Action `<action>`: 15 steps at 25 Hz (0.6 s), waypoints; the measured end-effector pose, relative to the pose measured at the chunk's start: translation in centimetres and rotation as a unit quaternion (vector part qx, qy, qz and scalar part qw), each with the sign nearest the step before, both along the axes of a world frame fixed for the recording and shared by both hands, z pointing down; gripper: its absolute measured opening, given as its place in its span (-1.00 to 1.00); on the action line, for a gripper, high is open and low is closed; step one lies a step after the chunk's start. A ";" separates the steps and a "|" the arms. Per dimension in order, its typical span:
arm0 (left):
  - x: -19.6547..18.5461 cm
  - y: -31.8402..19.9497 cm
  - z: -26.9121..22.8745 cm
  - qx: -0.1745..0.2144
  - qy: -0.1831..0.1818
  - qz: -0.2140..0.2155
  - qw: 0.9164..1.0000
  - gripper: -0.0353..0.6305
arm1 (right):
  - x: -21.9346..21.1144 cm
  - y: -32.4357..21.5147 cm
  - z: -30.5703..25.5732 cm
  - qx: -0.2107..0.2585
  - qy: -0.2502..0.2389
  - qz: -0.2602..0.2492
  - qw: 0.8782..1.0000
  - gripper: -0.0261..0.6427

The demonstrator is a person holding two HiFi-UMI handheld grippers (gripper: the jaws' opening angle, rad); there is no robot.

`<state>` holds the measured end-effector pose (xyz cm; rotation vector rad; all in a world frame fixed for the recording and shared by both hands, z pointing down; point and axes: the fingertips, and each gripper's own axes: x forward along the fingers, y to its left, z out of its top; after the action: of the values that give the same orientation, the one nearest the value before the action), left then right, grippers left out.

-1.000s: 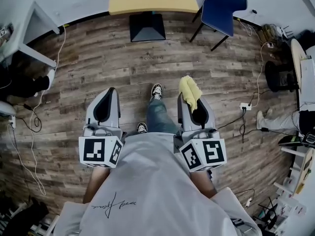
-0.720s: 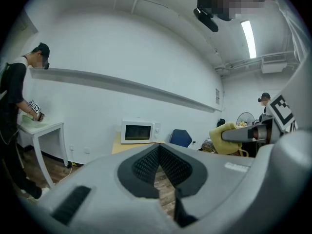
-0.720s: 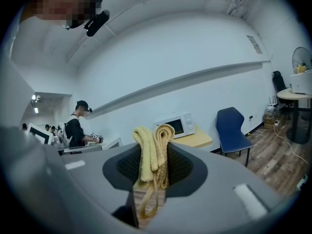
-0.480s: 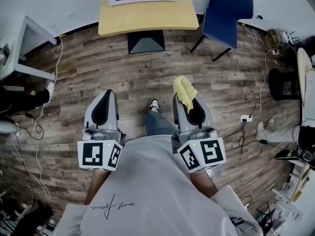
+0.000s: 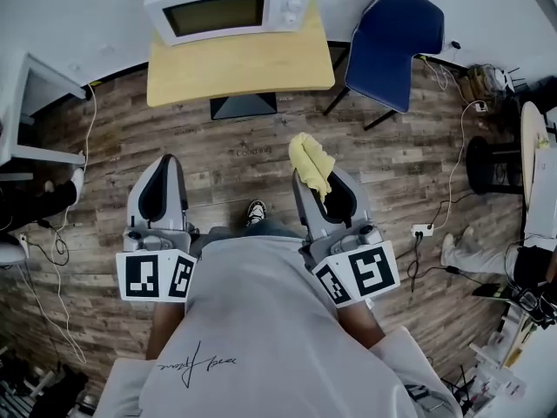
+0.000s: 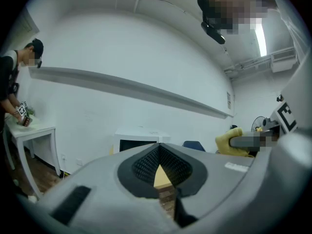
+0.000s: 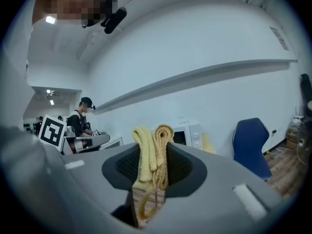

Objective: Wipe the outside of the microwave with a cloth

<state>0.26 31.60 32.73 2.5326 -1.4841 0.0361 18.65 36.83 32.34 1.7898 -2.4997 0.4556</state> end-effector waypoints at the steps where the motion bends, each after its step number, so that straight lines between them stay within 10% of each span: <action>1: 0.3 -0.8 0.0 0.003 -0.001 -0.004 1.000 -0.93 | 0.4 -0.7 -0.1 0.003 0.006 -0.005 1.000 -0.56; 15: -0.1 -12.3 0.6 0.010 -0.003 -0.062 0.998 -0.93 | 3.0 -14.1 2.1 -0.064 0.010 0.023 0.998 -0.60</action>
<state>0.11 19.25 33.31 2.4511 -1.6494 0.0102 21.64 22.68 34.48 1.7984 -2.3622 0.5823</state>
